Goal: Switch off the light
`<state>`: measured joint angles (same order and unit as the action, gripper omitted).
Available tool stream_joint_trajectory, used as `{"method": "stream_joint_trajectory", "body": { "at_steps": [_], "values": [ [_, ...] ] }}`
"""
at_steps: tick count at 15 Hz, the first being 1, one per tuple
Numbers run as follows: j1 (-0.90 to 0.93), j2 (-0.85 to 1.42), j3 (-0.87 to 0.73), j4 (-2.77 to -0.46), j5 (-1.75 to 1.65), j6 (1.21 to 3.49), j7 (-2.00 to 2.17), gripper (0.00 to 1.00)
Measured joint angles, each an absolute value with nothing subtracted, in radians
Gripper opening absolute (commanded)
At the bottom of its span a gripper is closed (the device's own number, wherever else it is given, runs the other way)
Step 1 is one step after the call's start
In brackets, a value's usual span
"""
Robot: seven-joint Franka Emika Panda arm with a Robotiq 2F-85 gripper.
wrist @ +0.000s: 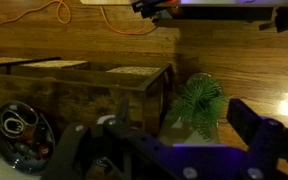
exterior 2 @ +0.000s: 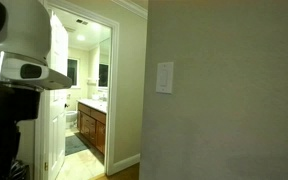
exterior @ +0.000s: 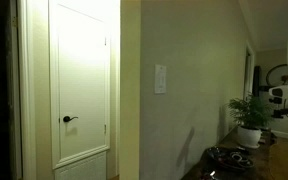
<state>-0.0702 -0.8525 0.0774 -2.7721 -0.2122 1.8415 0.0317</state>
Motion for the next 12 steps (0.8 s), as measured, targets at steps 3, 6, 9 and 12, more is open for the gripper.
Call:
{"method": "stream_joint_trajectory", "body": {
  "at_steps": [3,6,9,12],
  "values": [
    [-0.070,-0.852,0.077,-2.772,-0.212,1.842,0.032,1.00],
    [-0.070,-0.852,0.077,-2.772,-0.212,1.842,0.032,1.00],
    [-0.066,-0.850,0.075,-2.770,-0.212,1.845,0.032,1.00],
    [-0.062,-0.820,0.073,-2.750,-0.212,1.876,0.027,1.00]
  ]
}}
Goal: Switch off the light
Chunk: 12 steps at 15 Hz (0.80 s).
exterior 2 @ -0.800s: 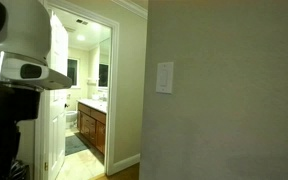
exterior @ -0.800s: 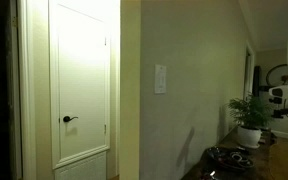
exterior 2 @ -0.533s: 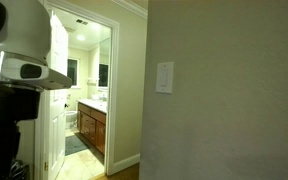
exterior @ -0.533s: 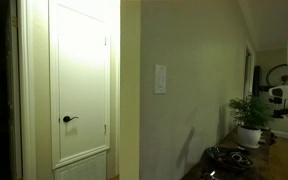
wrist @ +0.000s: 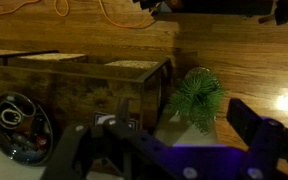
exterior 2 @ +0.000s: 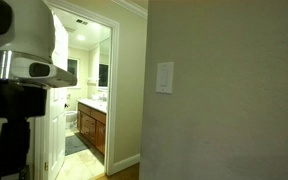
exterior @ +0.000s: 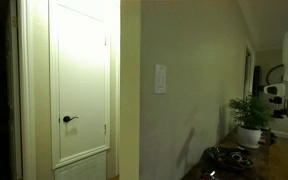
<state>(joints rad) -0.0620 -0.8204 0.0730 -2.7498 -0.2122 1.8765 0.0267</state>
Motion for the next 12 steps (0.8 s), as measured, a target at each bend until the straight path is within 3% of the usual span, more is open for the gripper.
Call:
{"method": "stream_joint_trajectory", "body": {
  "at_steps": [12],
  "values": [
    [-0.049,-0.450,0.057,-2.455,-0.200,2.044,0.005,1.00]
  ]
}}
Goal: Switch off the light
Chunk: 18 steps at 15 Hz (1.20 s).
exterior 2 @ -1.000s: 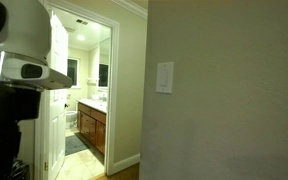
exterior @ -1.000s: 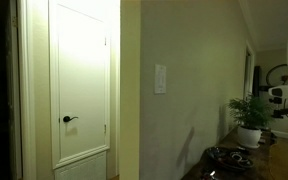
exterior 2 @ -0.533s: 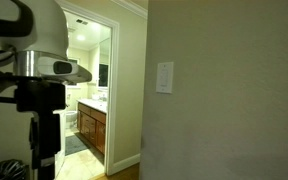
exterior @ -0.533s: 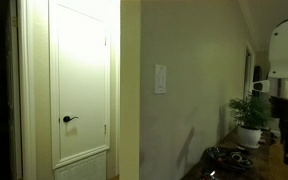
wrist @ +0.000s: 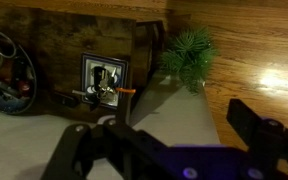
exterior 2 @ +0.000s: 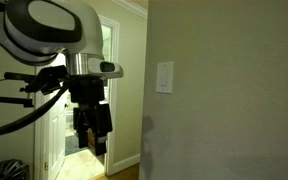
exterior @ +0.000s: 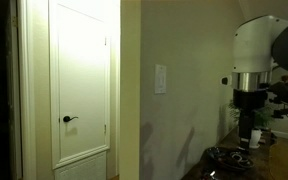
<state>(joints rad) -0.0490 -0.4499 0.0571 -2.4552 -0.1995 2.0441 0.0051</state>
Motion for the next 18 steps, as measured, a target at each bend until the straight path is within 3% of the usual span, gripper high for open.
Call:
{"method": "stream_joint_trajectory", "body": {
  "at_steps": [12,18],
  "values": [
    [-0.034,-0.403,0.057,-2.415,-0.190,2.047,0.005,1.00],
    [0.012,-0.295,0.061,-2.270,-0.113,2.083,0.005,1.00]
  ]
}}
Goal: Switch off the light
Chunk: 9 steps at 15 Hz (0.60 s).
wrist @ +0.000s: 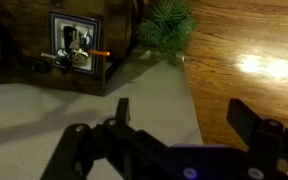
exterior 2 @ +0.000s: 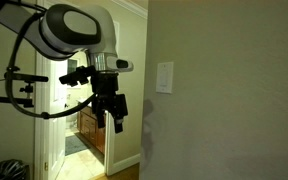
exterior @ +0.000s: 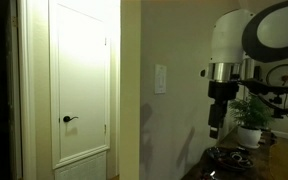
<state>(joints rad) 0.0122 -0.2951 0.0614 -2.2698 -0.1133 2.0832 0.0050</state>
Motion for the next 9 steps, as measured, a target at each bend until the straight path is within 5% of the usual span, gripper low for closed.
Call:
{"method": "stream_joint_trajectory", "body": {
  "at_steps": [4,6,9],
  "values": [
    [0.017,-0.212,0.063,-2.144,-0.101,2.088,0.018,1.00],
    [0.016,-0.178,0.062,-2.088,-0.101,2.090,0.040,0.74],
    [0.012,-0.148,0.058,-2.029,-0.101,2.108,0.091,0.53]
  ]
}}
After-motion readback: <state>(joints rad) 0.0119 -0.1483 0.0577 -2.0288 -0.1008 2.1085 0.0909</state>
